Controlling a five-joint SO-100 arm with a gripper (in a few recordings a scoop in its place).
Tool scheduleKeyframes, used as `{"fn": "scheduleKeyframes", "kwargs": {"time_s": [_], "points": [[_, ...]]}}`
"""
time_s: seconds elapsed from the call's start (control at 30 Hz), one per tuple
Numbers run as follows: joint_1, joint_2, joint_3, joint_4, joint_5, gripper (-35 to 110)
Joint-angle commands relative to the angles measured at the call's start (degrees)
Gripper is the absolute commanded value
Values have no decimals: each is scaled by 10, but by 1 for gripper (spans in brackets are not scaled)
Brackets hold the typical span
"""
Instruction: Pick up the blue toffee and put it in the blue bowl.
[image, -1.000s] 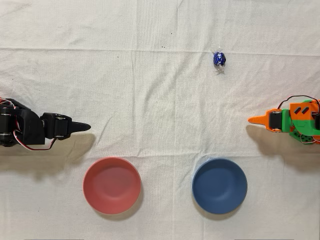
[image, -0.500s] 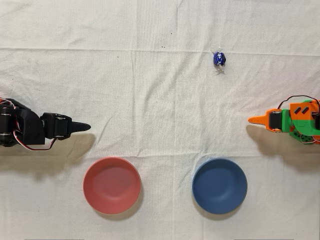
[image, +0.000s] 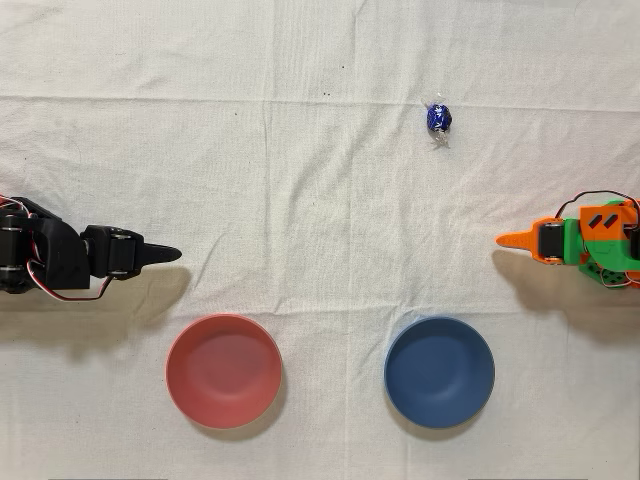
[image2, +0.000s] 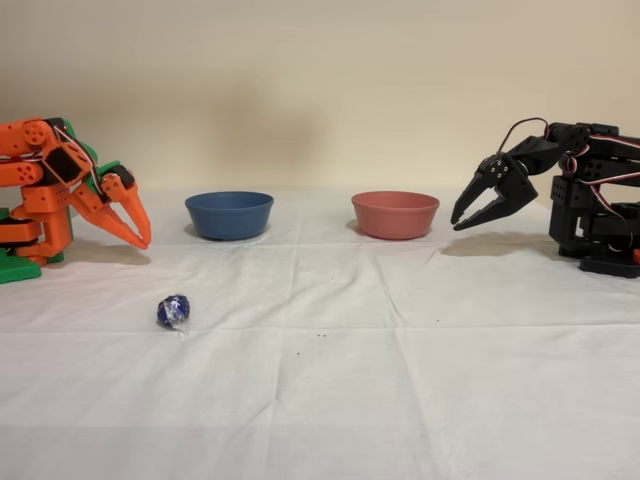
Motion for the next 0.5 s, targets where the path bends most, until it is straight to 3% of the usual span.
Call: {"fn": "scheduleKeyframes", "kwargs": {"time_s": [0.0,0.47], "points": [[-7,3,-9,1,-5,0],[4,3,-9,1,0,0]]}}
